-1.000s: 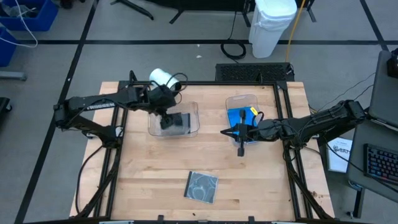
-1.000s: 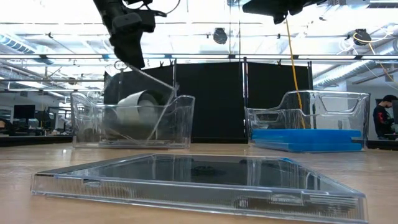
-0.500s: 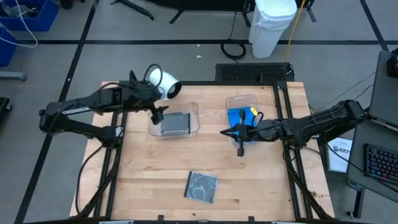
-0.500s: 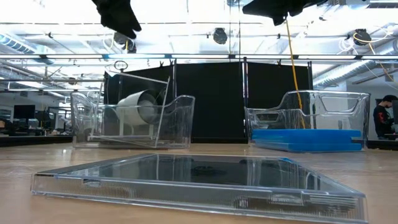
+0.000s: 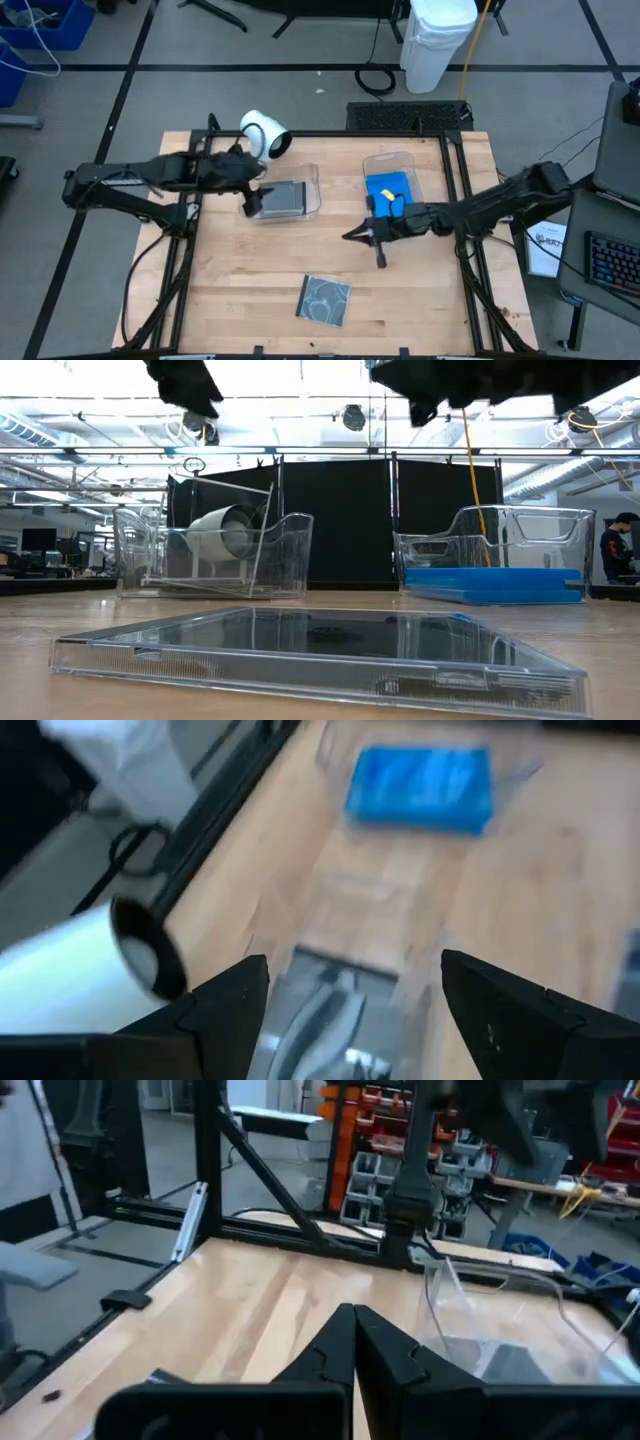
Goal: Pick & place jewel cases by type
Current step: Put the bottom black cd case into the left transparent bin, then put the black cd case into the left transparent bin
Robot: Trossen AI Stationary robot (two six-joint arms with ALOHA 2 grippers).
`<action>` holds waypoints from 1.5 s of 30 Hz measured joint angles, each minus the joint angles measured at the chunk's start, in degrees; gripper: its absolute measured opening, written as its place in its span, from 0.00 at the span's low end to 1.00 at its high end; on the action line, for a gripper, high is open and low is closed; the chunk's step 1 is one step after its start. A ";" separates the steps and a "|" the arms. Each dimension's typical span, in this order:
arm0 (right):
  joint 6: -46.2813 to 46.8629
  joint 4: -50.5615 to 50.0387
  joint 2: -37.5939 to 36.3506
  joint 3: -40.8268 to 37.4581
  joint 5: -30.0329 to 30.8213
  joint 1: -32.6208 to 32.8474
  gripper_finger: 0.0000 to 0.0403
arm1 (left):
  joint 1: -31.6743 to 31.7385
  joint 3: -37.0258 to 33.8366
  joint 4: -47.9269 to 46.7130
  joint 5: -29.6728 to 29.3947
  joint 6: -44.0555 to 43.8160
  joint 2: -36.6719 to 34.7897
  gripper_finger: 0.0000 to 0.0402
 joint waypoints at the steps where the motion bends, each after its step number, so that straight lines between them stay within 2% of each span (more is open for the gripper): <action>1: 0.20 1.82 2.27 0.22 -0.01 -0.19 0.00 | -0.97 -0.52 1.84 0.03 0.66 -1.09 0.74; 7: -0.14 7.59 18.50 6.69 -0.09 -1.84 0.00 | -6.39 -6.50 14.48 0.31 6.97 -8.74 0.74; 11: -2.12 7.57 26.86 13.56 -0.17 -3.57 0.00 | -8.97 -13.23 19.19 0.32 10.72 -14.02 0.74; 13: -2.60 7.46 29.95 17.10 -2.42 -4.70 0.00 | -9.77 -16.40 20.15 0.53 11.60 -16.50 0.74; 16: -2.39 5.70 34.11 23.10 -6.24 -6.39 0.00 | -10.30 -21.16 22.96 0.53 11.23 -19.99 0.74; 22: -3.12 -3.84 41.66 34.54 -5.98 -10.35 0.00 | -10.00 -29.02 27.85 0.28 11.07 -24.42 0.74; 27: -2.91 -5.59 44.77 39.29 -5.11 -13.71 0.00 | -9.22 -32.08 29.08 0.10 10.86 -25.88 0.74; 33: -4.34 -5.13 44.70 40.86 -0.15 -17.05 0.00 | -8.59 -33.13 28.98 0.09 10.83 -26.00 0.74; 45: -3.82 -4.68 44.65 40.86 0.13 -26.16 0.00 | -8.56 -33.13 28.41 0.07 11.24 -25.95 0.74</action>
